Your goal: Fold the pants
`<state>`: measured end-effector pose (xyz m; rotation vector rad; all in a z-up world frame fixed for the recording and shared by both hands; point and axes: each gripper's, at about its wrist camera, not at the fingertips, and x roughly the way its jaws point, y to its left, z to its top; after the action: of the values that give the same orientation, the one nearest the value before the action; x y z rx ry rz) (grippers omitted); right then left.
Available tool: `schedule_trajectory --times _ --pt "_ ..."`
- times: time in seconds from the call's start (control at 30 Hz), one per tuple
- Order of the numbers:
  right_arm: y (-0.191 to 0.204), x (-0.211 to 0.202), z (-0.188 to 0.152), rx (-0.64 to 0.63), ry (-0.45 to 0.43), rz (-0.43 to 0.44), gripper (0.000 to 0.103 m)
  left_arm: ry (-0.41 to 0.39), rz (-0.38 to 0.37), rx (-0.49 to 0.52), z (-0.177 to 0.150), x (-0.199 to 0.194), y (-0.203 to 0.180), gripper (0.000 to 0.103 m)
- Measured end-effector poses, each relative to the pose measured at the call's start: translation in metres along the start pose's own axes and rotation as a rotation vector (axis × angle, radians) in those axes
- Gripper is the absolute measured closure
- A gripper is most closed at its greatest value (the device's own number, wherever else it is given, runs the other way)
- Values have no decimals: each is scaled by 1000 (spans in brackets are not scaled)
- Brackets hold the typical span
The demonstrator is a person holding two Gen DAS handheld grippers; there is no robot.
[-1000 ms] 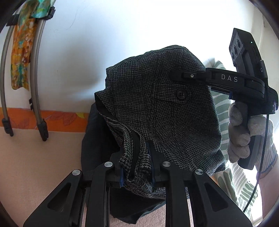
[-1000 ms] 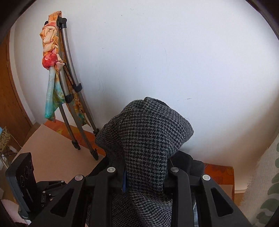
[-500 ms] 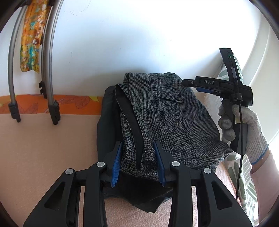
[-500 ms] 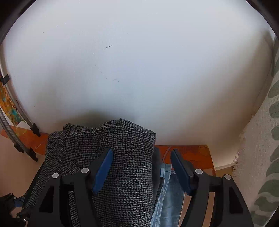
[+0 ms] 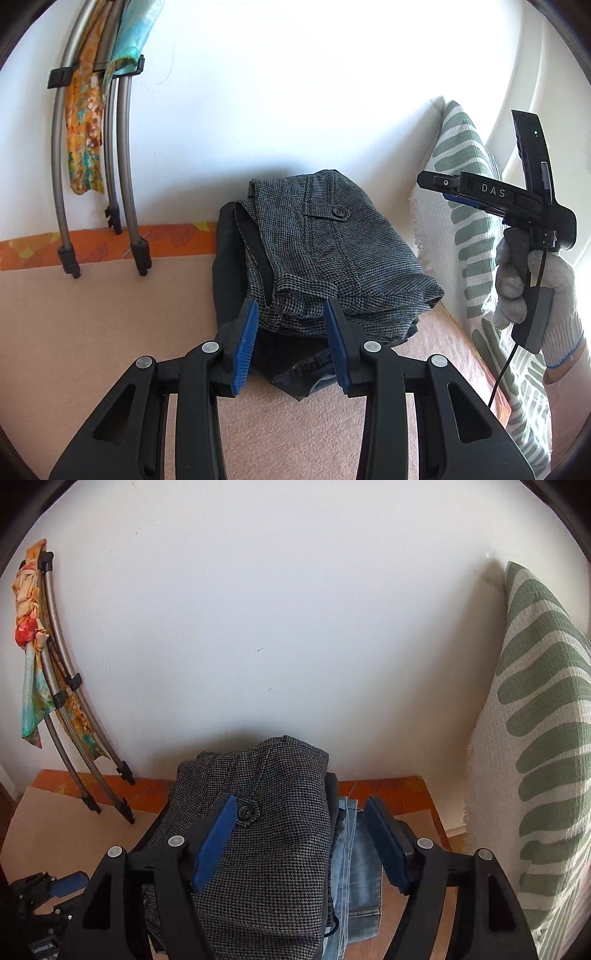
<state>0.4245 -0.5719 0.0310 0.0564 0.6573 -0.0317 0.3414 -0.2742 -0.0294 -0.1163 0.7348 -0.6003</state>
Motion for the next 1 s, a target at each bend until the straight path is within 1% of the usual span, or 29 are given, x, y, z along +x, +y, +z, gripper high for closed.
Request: schedule_trajectory --times 0.07,0.13,0.2,0.23,0.27,0.3,0.4,0.43,0.47,0.5,0.57,0.67,0.9,1.0 --pt "5 -22 -11 17 -6 11 29 4 -16 18 -2 -10 -8 68" --pt "16 -41 -23 10 -9 18 28 -9 -2 49 -4 -25 -19 68" --pt "22 -70 -32 2 -31 5 27 -16 0 65 -5 -38 -26 67" --pt "27 -84 -39 -6 -45 0 22 -17 -5 64 -6 -47 -28 63" --pt "33 -97 -46 -16 -60 -10 16 -20 -10 61 -7 -58 -31 49" --pt "38 -112 -53 -27 -75 -21 14 -28 -17 62 -9 -67 -34 41" --pt "51 -152 -72 -33 -100 -14 8 -42 -31 83 -17 -95 -44 39" --pt "53 -164 -79 -25 -108 -2 5 -38 -42 87 -20 -103 -47 38" --pt "56 -175 -86 -15 -117 9 1 -35 -51 90 -23 -110 -50 34" --pt "59 -184 -92 -9 -126 16 0 -38 -55 93 -26 -119 -52 32" --pt "65 -202 -105 -9 -138 4 0 -46 -58 96 -32 -134 -55 31" --pt "76 -224 -122 -23 -156 -34 0 -61 -63 91 -41 -156 -56 23" --pt "94 -255 -159 22 -170 -49 0 -58 -26 122 -66 -184 -55 22" --pt "104 -263 -172 23 -184 -77 0 -50 -22 134 -80 -191 -51 21"
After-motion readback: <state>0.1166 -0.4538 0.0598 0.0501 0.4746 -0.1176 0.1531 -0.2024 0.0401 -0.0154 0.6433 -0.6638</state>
